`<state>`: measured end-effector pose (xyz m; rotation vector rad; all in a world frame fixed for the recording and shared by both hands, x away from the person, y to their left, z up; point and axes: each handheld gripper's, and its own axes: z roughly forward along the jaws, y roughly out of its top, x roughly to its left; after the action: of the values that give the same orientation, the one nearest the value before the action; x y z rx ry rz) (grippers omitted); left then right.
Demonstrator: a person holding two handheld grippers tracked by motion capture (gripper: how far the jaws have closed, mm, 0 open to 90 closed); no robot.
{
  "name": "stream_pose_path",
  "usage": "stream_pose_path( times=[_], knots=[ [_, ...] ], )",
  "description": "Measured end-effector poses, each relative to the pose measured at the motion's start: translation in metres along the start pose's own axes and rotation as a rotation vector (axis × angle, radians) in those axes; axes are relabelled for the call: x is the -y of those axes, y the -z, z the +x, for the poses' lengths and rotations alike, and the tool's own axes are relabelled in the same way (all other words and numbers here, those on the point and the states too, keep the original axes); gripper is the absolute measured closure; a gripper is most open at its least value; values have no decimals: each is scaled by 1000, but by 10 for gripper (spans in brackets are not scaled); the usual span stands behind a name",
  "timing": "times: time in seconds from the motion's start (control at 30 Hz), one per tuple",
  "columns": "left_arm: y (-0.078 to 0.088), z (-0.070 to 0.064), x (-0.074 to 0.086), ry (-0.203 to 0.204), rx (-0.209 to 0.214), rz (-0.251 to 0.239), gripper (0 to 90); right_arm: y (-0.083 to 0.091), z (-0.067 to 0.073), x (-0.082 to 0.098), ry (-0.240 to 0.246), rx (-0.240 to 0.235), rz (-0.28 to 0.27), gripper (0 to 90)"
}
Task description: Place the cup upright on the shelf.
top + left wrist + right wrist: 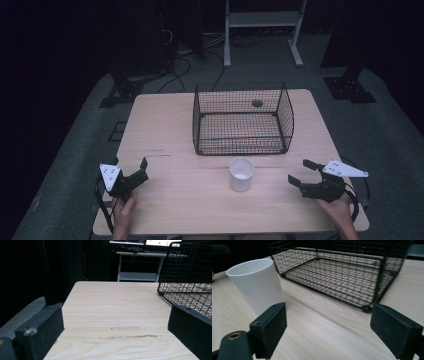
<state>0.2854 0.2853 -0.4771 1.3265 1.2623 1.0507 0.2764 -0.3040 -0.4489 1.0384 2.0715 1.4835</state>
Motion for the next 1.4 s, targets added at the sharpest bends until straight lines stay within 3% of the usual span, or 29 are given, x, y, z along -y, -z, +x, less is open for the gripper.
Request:
stream_pose_path(
  times=[0.67, 0.93, 1.13, 1.4],
  knots=[
    [0, 0, 0, -1, 1, -1, 0, -17, 17, -17, 53, -70, 45, 128],
    [0, 0, 0, -1, 3, -2, 0, -22, 25, -22, 61, -119, 47, 120],
    [0, 0, 0, -1, 3, -1, 0, -23, 29, -24, 69, -123, 48, 113],
    [0, 0, 0, 3, 3, -2, 0, -32, 41, -31, 91, -171, 60, 106]
  ],
)
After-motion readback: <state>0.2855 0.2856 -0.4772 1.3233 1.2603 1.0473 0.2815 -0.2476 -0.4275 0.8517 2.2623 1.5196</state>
